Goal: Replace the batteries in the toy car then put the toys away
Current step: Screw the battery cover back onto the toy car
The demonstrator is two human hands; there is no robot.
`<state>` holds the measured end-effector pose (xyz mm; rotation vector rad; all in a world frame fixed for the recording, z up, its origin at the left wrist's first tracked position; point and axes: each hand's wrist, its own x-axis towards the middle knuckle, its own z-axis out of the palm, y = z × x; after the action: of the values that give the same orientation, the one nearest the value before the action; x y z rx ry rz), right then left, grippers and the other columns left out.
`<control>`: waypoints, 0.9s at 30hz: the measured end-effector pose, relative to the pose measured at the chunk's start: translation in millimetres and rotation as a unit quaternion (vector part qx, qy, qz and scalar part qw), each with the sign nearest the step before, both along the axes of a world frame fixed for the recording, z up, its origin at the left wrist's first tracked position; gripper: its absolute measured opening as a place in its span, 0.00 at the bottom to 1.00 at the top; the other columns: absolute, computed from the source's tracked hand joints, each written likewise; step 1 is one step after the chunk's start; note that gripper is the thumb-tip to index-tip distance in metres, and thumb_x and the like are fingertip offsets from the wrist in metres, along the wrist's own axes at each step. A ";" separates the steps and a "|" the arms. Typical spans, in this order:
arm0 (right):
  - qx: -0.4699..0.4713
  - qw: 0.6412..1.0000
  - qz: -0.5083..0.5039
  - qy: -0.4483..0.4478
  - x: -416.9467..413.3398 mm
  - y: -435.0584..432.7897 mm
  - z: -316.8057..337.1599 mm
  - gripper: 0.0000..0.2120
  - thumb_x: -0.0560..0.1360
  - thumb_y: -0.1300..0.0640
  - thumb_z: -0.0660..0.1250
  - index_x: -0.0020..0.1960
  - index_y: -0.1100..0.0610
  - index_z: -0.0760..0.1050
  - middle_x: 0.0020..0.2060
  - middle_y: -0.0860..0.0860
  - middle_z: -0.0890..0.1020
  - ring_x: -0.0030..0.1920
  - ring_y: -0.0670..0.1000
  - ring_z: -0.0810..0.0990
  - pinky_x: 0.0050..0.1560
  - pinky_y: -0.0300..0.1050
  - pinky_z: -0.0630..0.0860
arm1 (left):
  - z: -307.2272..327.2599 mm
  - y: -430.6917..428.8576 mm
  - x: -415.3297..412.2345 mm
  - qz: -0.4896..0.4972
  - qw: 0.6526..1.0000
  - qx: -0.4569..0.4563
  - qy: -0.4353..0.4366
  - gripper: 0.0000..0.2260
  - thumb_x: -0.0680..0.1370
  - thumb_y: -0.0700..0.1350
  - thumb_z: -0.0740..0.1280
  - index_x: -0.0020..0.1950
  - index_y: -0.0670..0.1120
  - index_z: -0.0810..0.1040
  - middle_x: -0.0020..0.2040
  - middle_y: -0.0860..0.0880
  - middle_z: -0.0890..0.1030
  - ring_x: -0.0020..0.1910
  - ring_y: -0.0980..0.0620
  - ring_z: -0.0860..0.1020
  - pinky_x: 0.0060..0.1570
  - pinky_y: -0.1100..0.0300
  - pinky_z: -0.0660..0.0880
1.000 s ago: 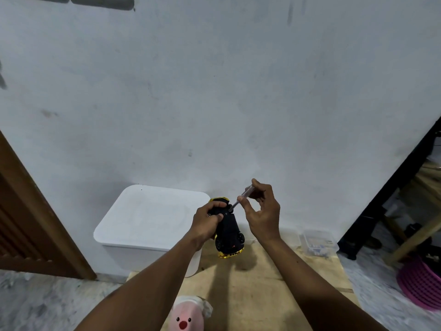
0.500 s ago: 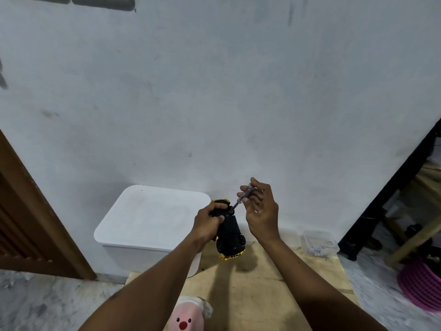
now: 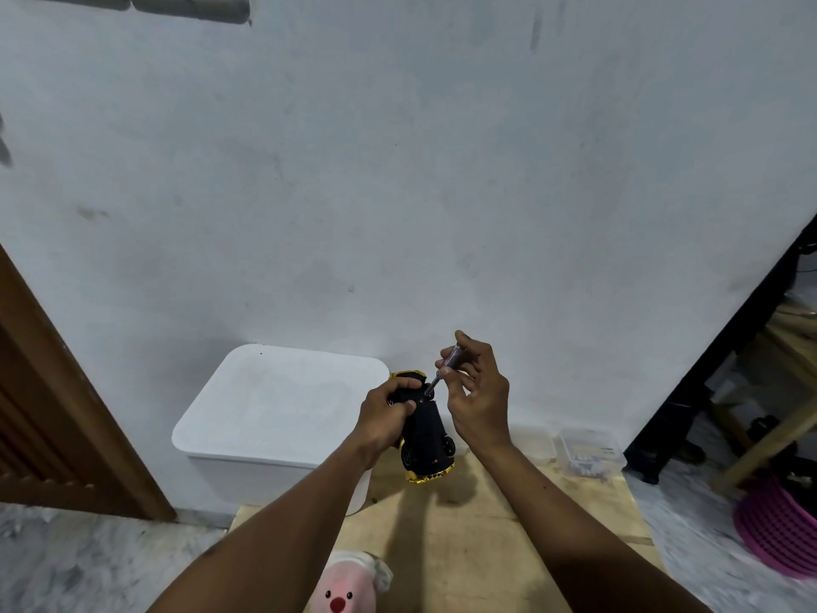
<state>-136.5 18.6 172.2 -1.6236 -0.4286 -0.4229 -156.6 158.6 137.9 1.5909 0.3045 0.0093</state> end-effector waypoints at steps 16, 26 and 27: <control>0.061 0.995 -0.045 0.065 10.7 -16.5 -0.4 0.22 0.75 0.70 0.70 0.62 0.50 0.72 0.48 0.52 0.83 0.48 0.52 0.85 0.49 0.55 0.83 | 11.0 2.7 0.6 -0.047 0.997 -0.063 0.024 0.32 0.77 0.31 0.65 0.71 0.62 0.66 0.59 0.45 0.77 0.53 0.48 0.79 0.42 0.43 0.83; 0.098 0.989 -0.054 0.092 13.9 -22.9 -1.7 0.22 0.75 0.69 0.71 0.62 0.50 0.73 0.49 0.56 0.81 0.46 0.54 0.85 0.47 0.57 0.84 | -4.6 7.6 3.0 -0.056 0.982 -0.153 0.094 0.14 0.73 0.40 0.74 0.59 0.45 0.81 0.46 0.44 0.81 0.45 0.45 0.78 0.39 0.51 0.77; 0.097 0.989 -0.054 0.093 14.5 -23.7 -1.4 0.22 0.75 0.69 0.71 0.62 0.50 0.73 0.49 0.56 0.81 0.46 0.55 0.85 0.47 0.56 0.84 | -4.2 7.9 2.3 -0.060 0.980 -0.161 0.098 0.15 0.73 0.40 0.75 0.59 0.46 0.81 0.45 0.45 0.81 0.44 0.46 0.78 0.37 0.52 0.77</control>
<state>-122.0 -5.1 170.8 -1.4844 -0.1542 -0.3781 -154.2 166.6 133.7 1.2859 0.3428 -0.2785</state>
